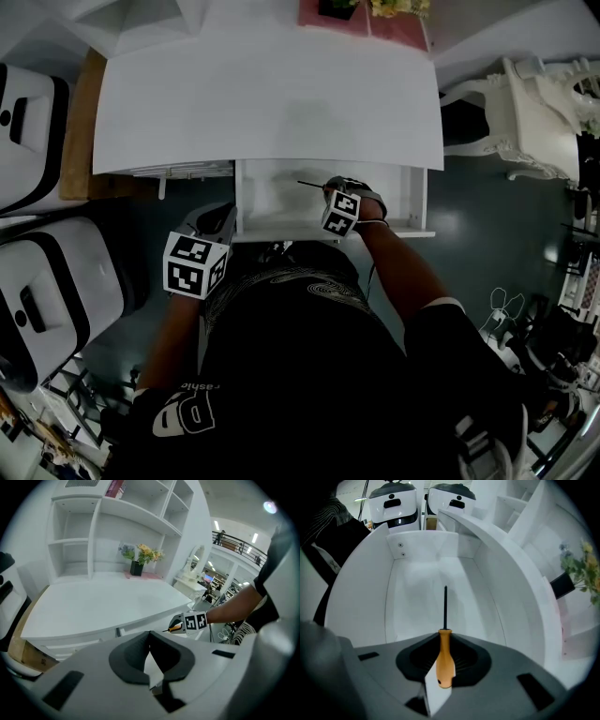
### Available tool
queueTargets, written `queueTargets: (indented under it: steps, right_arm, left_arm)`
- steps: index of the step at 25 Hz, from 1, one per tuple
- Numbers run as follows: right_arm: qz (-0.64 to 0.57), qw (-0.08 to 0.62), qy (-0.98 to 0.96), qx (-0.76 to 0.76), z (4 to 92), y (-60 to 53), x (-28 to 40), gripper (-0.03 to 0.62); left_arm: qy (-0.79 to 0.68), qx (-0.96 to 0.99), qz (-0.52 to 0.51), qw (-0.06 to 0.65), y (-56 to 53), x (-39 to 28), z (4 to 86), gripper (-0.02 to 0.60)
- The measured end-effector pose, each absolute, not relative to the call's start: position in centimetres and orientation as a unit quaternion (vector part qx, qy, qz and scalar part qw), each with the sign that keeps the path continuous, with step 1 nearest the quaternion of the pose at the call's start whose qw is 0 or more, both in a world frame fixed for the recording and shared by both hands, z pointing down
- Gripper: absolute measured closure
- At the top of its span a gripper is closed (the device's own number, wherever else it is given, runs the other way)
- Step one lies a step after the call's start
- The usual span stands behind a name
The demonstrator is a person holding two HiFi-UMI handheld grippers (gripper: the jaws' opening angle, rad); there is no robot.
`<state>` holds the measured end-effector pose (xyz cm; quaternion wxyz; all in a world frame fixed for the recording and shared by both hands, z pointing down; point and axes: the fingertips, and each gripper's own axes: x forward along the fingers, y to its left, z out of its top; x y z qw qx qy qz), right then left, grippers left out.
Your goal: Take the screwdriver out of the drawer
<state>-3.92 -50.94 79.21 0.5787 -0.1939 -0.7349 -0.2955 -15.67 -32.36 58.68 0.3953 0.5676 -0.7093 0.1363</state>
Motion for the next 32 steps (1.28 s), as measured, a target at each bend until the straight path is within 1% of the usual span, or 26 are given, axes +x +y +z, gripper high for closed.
queueTargets:
  steps: [14,23,27,32]
  right_arm:
    - [-0.279,0.507,-0.801,-0.150,71.8,-48.1,-5.8,0.519]
    - [-0.246,0.465,-0.845,-0.096,66.4,-46.1,-6.8,0.519]
    - [-0.200,0.442,-0.873,-0.059,63.7,-45.0,-7.5,0.519]
    - [-0.103,0.409,-0.907,-0.003,61.2,-44.4,-8.6,0.519]
  left_arm:
    - [-0.705,0.594,0.146,0.358,-32.8,-15.5,56.3,0.568]
    - [-0.691,0.622,0.148,0.337,-32.3,-15.6,54.1,0.568]
    - [-0.680,0.641,0.147,0.325,-31.7,-15.7,52.6,0.568]
    - [-0.667,0.659,0.148,0.314,-30.6,-16.1,51.1,0.568]
